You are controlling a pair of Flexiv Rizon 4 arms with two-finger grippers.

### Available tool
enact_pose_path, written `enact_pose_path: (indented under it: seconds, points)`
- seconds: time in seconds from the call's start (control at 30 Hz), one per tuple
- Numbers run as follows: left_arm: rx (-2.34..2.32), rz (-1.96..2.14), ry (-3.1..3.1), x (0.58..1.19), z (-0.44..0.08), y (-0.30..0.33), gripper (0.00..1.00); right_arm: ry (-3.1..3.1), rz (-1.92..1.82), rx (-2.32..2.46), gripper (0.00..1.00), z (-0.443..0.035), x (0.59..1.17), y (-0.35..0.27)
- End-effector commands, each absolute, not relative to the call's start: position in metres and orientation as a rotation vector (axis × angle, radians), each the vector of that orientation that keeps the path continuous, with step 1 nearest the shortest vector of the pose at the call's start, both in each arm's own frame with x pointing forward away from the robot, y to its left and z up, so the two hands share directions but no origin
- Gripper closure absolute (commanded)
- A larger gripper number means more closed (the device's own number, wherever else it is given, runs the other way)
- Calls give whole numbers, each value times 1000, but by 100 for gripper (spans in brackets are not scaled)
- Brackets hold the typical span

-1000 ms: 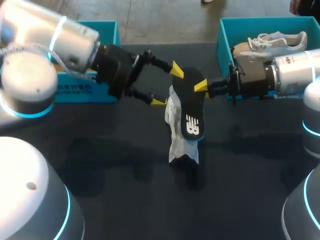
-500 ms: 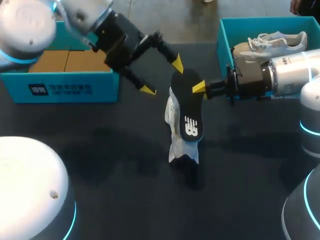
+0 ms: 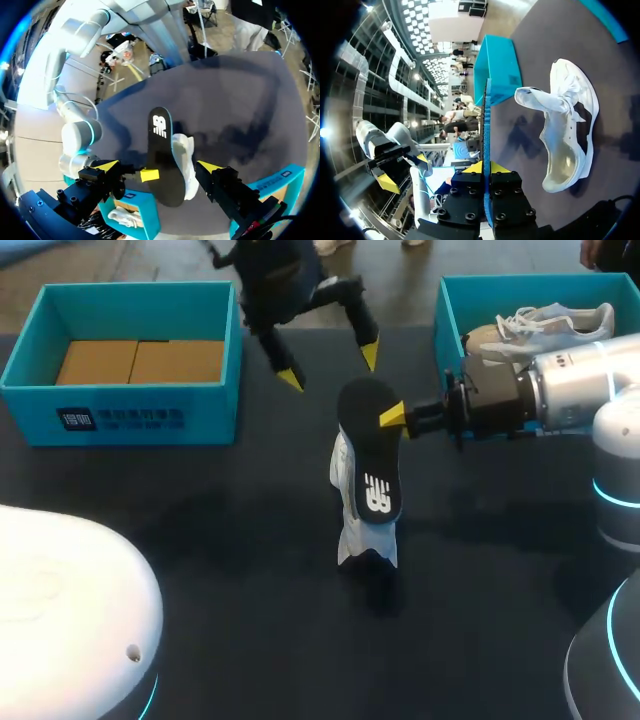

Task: Take the shoe out of the shoebox, open the shoe tongue, remove and reinsert the insole, then place the shoe into the shoebox

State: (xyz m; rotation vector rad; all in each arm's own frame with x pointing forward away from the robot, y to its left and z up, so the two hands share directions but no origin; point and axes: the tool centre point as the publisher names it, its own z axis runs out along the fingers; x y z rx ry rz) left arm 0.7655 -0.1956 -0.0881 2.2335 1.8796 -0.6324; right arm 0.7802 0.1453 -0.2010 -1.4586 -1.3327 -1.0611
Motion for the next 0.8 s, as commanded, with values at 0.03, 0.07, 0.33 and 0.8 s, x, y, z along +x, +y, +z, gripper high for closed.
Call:
enact_pose_path:
  seconds: [0.03, 0.07, 0.33, 0.8]
  points:
    - [2530, -151, 2056, 771, -83, -200, 0, -1332, -1063, -1460, 100, -202, 781, 148]
    - [2530, -145, 2062, 772, -82, -200, 0, -1332, -1063, -1461, 100, -202, 781, 148]
    - [2483, -98, 2078, 776, -77, -209, 0, -1328, -1067, -1458, 100, -203, 781, 150]
    - [2431, -118, 2062, 777, -77, -215, 0, -1326, -1065, -1459, 100, -203, 780, 149]
